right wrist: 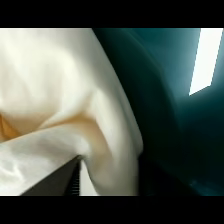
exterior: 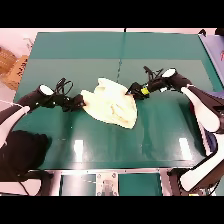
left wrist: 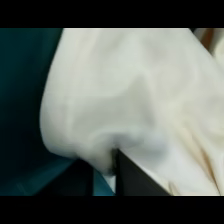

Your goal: Fold the shirts.

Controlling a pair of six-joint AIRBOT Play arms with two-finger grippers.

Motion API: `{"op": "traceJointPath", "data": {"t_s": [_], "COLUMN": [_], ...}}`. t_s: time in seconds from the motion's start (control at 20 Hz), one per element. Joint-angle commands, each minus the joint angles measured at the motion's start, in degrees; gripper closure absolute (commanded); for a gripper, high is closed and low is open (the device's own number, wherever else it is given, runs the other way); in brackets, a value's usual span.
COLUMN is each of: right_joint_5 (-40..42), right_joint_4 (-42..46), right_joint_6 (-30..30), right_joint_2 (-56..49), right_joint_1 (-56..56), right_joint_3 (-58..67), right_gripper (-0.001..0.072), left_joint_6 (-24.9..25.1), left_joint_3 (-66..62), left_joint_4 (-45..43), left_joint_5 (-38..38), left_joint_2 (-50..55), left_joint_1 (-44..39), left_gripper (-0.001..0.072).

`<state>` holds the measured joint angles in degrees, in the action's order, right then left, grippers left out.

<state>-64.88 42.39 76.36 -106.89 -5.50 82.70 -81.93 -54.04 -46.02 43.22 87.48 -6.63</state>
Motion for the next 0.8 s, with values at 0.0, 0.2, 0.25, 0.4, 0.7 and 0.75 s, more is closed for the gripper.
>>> {"op": "traceJointPath", "data": {"t_s": [0.0, 0.2, 0.25, 0.4, 0.7, 0.75], "right_joint_5": [-1.5, -9.7, -10.4, -10.7, -6.8, -5.0], "right_joint_4": [-0.4, -0.4, -0.4, -0.4, -0.4, -0.4], "right_joint_6": [-0.1, 0.0, 0.1, 0.1, 0.1, 0.1], "right_joint_2": [-3.0, -0.4, 2.0, 13.3, 41.6, 45.7], "right_joint_1": [-2.1, 1.9, 3.4, 8.2, 15.4, 16.3], "right_joint_3": [4.2, 8.8, 9.0, 9.1, 9.1, 9.1], "right_gripper": [0.0602, 0.0700, 0.0700, 0.0700, 0.0700, 0.0699], "left_joint_6": [0.7, 4.5, 4.5, 4.5, 4.4, 4.4], "left_joint_3": [-0.4, -6.7, -8.7, -16.1, -33.5, -36.4], "left_joint_4": [1.6, -0.9, -2.0, -5.1, -7.2, -8.0], "left_joint_5": [-3.8, 0.1, 1.0, 3.7, 5.9, 7.4], "left_joint_2": [0.4, -3.2, -5.4, -13.4, -27.3, -28.5], "left_joint_1": [0.0, 0.0, 0.0, 0.0, 0.0, 0.0], "left_gripper": [0.0688, 0.0689, 0.0689, 0.0689, 0.0689, 0.0689]}}
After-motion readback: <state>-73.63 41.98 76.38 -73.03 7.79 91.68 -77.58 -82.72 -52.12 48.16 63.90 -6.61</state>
